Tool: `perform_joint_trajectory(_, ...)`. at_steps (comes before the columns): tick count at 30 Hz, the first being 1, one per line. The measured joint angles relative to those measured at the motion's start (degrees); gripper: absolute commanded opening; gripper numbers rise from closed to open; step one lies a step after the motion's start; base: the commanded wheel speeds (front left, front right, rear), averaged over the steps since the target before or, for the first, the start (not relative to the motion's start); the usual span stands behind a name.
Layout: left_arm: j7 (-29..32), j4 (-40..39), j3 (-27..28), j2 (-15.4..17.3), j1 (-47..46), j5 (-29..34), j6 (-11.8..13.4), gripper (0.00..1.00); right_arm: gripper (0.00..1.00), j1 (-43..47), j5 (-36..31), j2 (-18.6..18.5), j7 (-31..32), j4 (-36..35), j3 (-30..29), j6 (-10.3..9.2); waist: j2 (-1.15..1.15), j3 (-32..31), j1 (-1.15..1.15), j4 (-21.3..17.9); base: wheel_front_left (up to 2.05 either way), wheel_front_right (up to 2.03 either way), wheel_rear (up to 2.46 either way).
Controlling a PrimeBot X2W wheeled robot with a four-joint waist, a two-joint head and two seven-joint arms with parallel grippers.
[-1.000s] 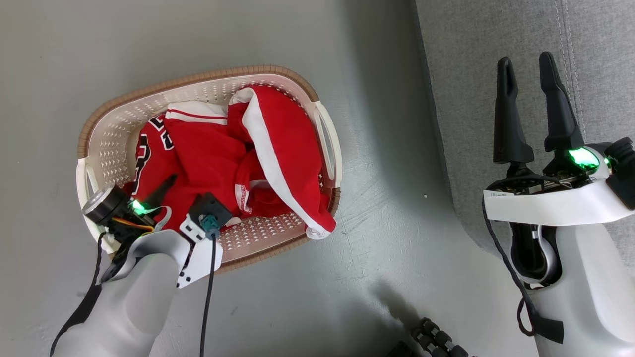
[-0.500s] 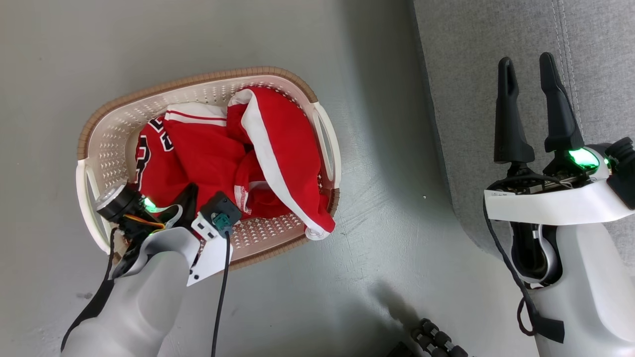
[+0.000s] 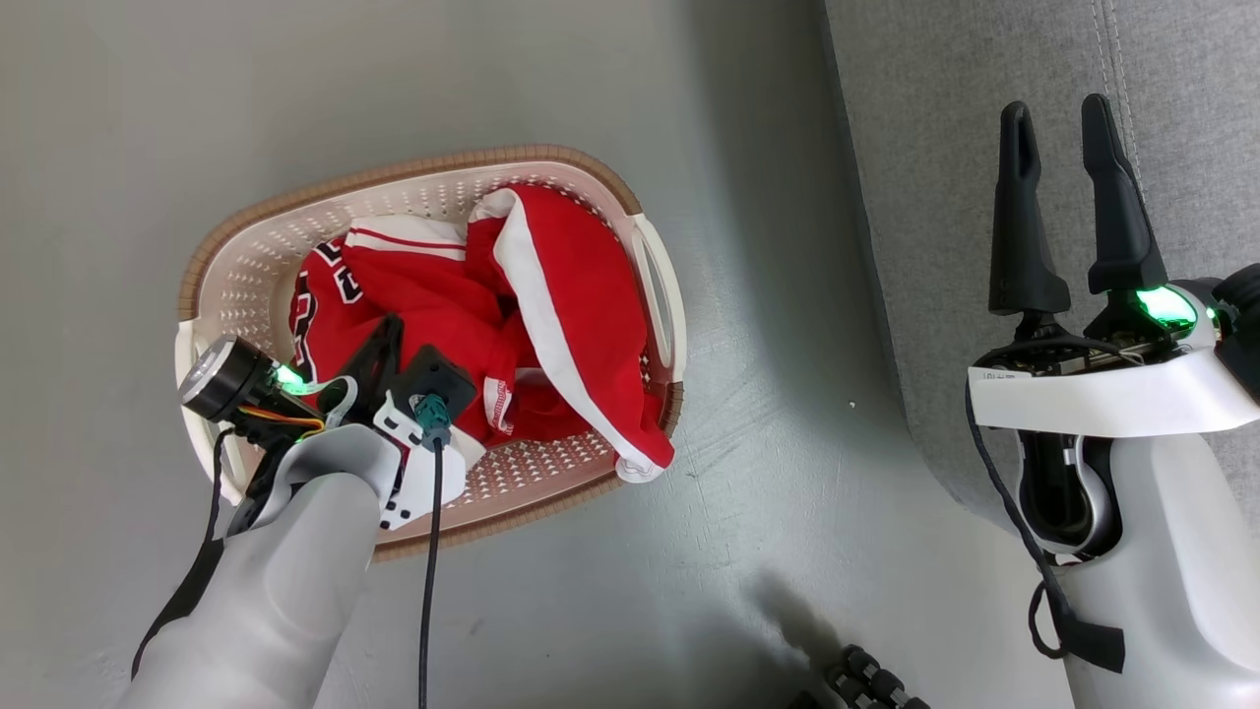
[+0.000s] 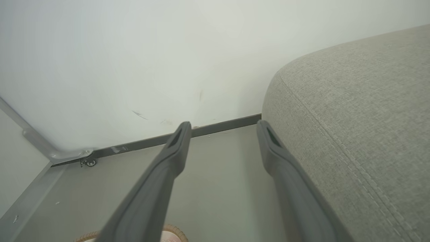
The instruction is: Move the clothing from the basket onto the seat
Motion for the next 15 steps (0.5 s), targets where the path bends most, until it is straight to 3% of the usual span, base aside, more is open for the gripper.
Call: perform_joint_trajectory(15,-4.71,-4.02,2.36,-1.74,0.62,-4.23,1.71,0.0,1.0,0.04,-0.31,0.0,0.0,1.32,-0.1,0.0,0.0,-3.23,0.0,1.59,0.0,0.0,0.0)
